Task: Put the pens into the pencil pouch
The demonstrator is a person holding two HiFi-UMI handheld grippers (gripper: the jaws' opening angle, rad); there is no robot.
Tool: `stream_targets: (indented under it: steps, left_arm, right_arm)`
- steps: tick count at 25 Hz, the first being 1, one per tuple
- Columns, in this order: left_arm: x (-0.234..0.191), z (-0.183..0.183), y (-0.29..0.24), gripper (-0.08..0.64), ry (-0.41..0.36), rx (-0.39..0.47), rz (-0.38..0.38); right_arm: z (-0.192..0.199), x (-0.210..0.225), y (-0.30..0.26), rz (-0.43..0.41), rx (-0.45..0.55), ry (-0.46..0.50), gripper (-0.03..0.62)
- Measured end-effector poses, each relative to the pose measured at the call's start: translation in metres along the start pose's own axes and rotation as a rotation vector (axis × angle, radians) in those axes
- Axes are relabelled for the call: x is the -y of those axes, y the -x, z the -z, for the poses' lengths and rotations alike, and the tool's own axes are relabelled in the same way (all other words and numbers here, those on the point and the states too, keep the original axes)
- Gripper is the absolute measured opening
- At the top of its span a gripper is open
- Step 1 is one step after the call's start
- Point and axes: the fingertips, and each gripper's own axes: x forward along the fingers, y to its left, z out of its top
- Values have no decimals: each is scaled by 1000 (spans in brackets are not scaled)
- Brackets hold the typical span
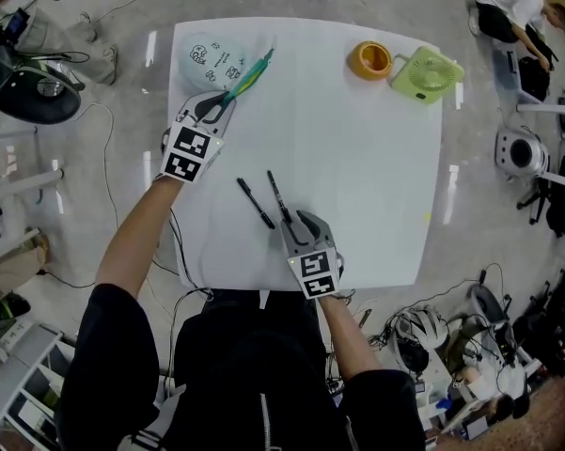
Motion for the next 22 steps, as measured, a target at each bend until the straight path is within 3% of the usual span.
stream_targets:
  steps: [11, 14, 22]
  left_arm:
    - [0, 0, -10, 55, 6, 1, 19]
    - [0, 1, -10, 55, 7, -2, 25]
    - [0, 4, -13, 55, 19, 5, 45]
  right_arm:
    - [20, -3, -17, 13, -93, 136, 135]
    - [23, 2, -19, 56, -100, 161, 86]
    - [22, 4, -19, 36, -116, 158, 69]
